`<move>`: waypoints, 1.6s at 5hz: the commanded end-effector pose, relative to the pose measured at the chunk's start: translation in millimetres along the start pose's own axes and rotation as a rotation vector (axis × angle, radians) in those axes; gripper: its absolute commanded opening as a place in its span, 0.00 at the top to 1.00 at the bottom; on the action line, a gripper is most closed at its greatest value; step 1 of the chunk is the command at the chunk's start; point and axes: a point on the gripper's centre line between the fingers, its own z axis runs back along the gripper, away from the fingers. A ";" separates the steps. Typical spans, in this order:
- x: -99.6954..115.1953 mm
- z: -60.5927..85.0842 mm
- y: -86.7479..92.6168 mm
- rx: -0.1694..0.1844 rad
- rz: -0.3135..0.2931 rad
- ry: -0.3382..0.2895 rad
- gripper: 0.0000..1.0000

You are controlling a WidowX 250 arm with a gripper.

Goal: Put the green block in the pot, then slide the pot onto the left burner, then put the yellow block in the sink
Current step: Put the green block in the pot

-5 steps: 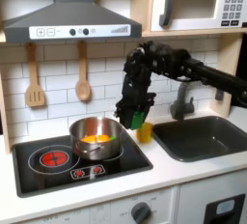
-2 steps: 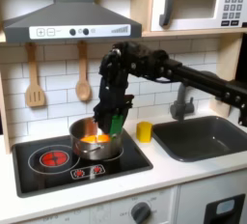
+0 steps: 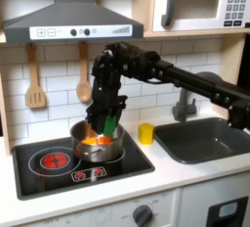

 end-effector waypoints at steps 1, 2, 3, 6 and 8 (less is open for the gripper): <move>21.2 0.1 -10.3 -0.005 -0.016 -0.014 1.00; 28.0 -3.8 -17.1 -0.013 -0.027 -0.006 1.00; 32.2 -10.5 -20.9 -0.014 -0.037 0.009 1.00; 31.4 -30.3 -16.1 -0.007 -0.043 0.040 1.00; 27.5 -45.3 -10.6 -0.006 -0.041 0.068 1.00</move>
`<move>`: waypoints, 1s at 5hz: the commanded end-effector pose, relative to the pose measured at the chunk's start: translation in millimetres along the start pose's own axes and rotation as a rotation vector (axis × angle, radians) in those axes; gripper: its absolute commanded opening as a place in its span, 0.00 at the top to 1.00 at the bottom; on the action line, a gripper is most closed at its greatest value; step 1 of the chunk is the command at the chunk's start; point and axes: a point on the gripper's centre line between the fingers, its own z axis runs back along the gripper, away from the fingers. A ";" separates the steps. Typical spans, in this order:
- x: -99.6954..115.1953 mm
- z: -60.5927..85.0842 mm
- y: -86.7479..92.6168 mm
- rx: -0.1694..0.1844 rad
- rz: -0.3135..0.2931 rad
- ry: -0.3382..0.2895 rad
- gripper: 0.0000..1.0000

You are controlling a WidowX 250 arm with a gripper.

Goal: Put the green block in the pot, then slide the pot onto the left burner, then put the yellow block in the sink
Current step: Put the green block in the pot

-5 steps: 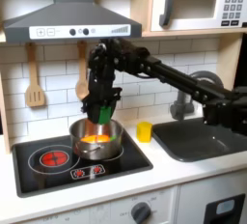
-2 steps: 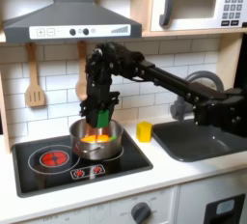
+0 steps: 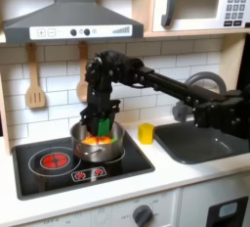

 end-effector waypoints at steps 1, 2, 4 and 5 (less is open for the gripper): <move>-4.0 -15.7 14.8 0.005 0.029 0.036 1.00; -1.8 -11.9 16.7 0.007 0.031 0.026 1.00; -6.7 -15.8 11.6 -0.002 0.019 0.054 0.00; -3.8 -8.8 10.4 -0.004 0.019 0.039 0.00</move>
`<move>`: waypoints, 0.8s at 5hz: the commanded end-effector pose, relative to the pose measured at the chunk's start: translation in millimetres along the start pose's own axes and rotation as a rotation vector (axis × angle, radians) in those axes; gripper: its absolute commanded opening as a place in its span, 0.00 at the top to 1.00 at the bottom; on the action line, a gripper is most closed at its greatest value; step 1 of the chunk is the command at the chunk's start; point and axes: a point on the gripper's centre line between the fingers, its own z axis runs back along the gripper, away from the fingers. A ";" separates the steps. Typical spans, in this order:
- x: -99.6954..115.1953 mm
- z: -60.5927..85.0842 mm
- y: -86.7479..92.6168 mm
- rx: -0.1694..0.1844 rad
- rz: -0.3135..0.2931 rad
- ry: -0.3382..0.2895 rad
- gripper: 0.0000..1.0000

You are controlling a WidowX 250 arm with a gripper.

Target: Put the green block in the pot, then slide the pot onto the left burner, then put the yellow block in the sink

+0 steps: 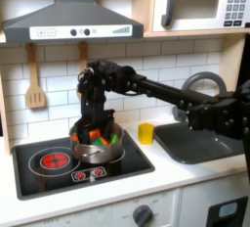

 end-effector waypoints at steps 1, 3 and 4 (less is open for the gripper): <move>4.0 14.6 -6.1 -0.009 -0.008 -0.034 0.00; 4.1 25.1 -23.2 -0.031 -0.039 -0.046 0.00; 4.1 34.5 -44.5 -0.046 -0.081 -0.066 0.00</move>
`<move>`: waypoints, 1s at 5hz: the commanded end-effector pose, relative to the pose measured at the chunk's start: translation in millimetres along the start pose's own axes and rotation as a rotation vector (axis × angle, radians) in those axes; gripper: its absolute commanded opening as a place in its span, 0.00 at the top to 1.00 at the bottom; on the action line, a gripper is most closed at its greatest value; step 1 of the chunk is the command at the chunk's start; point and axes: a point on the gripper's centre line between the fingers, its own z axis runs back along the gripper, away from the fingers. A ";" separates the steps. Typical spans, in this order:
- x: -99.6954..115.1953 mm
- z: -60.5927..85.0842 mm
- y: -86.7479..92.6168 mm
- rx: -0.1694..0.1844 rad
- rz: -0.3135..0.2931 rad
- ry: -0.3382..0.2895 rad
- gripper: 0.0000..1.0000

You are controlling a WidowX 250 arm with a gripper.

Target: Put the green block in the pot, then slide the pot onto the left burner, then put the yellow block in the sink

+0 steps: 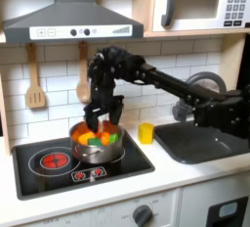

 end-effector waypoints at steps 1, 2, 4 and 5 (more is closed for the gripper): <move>-2.4 3.1 -27.6 -0.015 -0.057 0.005 0.00; -4.4 6.0 -34.9 -0.019 -0.070 0.000 0.00; -20.7 -15.2 -33.7 -0.012 -0.084 0.062 0.00; -32.5 -20.4 -32.4 -0.007 -0.092 0.074 0.00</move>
